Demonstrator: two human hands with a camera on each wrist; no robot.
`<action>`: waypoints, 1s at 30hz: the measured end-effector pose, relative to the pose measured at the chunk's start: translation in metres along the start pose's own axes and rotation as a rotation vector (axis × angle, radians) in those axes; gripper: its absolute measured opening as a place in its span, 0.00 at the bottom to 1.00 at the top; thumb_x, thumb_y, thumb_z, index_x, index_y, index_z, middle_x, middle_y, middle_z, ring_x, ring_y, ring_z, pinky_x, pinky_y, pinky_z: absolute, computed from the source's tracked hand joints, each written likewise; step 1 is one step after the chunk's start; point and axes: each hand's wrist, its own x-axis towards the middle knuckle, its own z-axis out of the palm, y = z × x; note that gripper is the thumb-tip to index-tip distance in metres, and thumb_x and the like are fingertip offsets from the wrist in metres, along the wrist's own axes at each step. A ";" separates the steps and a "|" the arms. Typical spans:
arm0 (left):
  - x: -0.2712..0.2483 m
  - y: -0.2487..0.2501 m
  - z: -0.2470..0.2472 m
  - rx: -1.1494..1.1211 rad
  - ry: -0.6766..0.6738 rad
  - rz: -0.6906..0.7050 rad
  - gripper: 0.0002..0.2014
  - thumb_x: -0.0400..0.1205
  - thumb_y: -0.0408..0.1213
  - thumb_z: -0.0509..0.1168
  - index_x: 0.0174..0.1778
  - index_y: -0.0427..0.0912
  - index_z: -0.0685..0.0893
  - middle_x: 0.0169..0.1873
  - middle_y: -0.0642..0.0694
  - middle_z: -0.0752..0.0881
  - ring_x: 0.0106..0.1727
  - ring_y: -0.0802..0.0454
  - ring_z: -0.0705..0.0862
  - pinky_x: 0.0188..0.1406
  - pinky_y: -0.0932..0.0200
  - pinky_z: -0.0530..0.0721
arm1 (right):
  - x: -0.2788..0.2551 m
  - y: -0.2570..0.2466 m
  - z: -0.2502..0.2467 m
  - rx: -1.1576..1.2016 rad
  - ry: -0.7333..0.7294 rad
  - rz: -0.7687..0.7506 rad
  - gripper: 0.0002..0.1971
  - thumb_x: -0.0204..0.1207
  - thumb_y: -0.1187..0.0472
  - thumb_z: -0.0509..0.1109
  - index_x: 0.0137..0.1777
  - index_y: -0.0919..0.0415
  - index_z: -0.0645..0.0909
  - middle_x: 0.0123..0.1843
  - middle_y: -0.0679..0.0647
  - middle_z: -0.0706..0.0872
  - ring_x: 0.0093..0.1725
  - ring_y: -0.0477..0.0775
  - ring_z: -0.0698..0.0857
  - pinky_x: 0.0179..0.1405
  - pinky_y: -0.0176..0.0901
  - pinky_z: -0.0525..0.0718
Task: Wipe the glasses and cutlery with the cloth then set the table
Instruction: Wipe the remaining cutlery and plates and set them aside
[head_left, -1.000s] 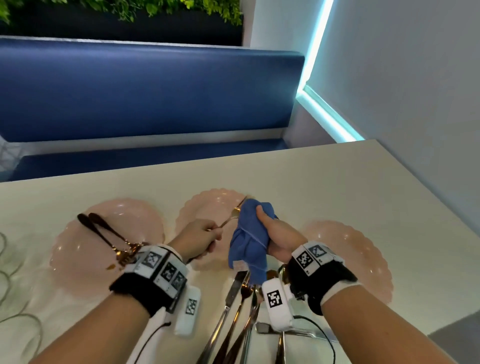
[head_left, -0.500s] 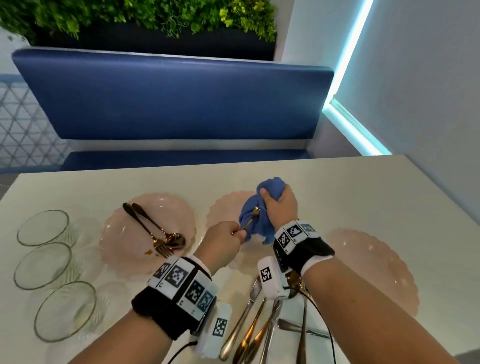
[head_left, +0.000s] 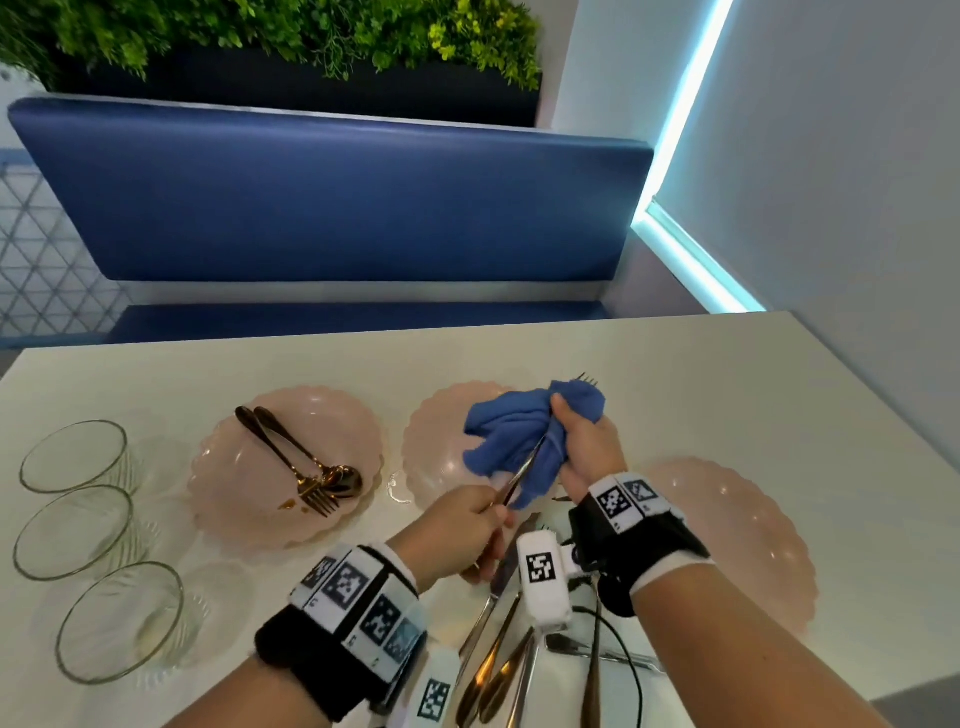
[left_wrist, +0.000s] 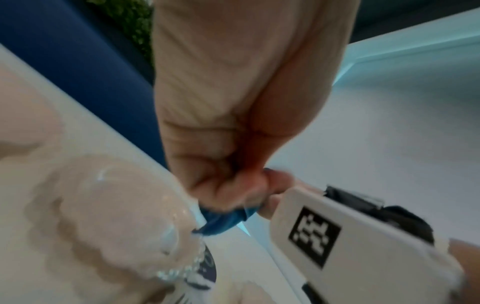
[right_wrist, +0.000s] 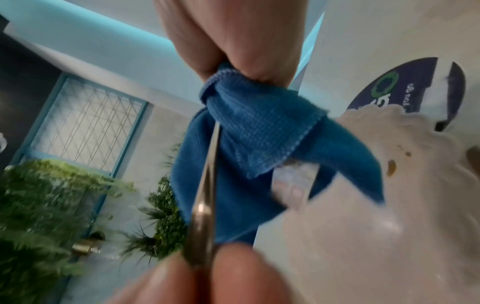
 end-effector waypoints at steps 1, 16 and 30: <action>-0.002 -0.003 -0.001 -0.033 0.011 -0.018 0.12 0.87 0.33 0.51 0.39 0.40 0.75 0.23 0.47 0.73 0.16 0.56 0.71 0.15 0.65 0.69 | 0.002 0.001 -0.002 0.030 0.013 0.012 0.07 0.80 0.62 0.66 0.52 0.65 0.81 0.50 0.66 0.85 0.47 0.61 0.86 0.50 0.54 0.86; 0.006 0.023 -0.033 -0.044 0.271 -0.093 0.18 0.79 0.35 0.67 0.65 0.44 0.75 0.61 0.40 0.79 0.58 0.44 0.79 0.52 0.54 0.78 | -0.046 0.015 -0.010 -0.303 -0.246 0.059 0.22 0.75 0.61 0.71 0.69 0.63 0.75 0.61 0.64 0.86 0.60 0.63 0.86 0.60 0.59 0.85; 0.051 0.015 0.016 -0.768 0.410 -0.112 0.16 0.86 0.32 0.56 0.32 0.39 0.78 0.24 0.48 0.83 0.26 0.58 0.78 0.25 0.65 0.76 | -0.095 0.020 -0.047 -0.775 -0.433 0.099 0.07 0.74 0.60 0.73 0.48 0.50 0.79 0.42 0.45 0.85 0.41 0.41 0.84 0.45 0.30 0.81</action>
